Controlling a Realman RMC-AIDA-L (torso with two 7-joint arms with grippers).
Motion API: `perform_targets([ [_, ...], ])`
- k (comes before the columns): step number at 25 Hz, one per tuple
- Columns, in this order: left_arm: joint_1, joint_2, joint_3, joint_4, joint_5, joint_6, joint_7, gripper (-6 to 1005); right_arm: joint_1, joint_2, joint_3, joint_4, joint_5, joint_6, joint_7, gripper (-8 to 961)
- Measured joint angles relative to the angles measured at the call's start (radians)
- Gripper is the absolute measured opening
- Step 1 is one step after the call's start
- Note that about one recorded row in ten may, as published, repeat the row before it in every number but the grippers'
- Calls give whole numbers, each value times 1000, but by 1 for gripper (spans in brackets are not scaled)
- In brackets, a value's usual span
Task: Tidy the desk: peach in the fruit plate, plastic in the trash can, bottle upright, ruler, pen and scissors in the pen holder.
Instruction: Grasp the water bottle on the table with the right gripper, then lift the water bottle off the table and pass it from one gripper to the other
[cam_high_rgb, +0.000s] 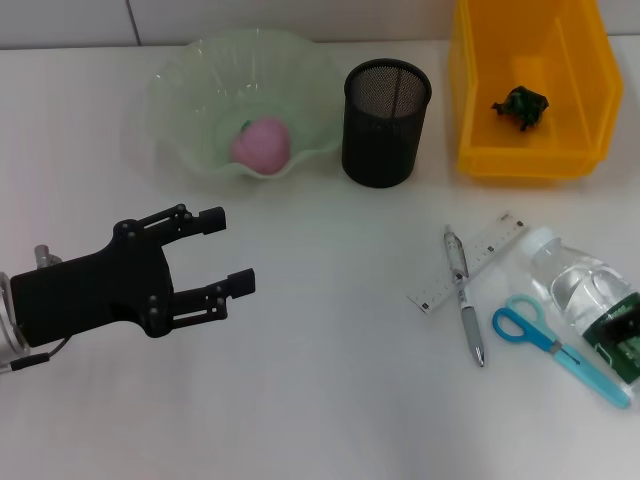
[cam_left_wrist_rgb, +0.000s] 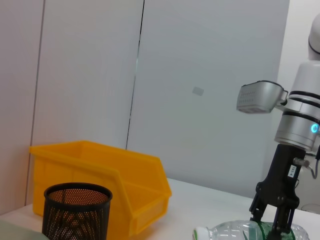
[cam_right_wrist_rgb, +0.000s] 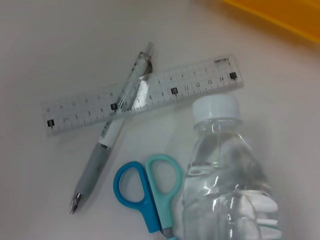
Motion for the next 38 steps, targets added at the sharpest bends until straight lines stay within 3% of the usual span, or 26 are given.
perform_targets([
  [8,1,0,0,0,0,-4,0,801,28,-2,-2,97,-2,47,-4,795],
  [21,4,-1,0,0,0,-4,0,801,37,-4,-27,150,-23,75,-7,786],
  [32,2,-2,0,0,0,-1,1,801,22,-5,-31,132,-41,82,-24,773],
  [36,5,-4,0,12,-2,3,2,801,-23,-5,-17,56,14,77,-43,760],
  [38,9,-7,0,21,-5,12,2,801,-53,-6,47,-7,82,48,-85,759],
])
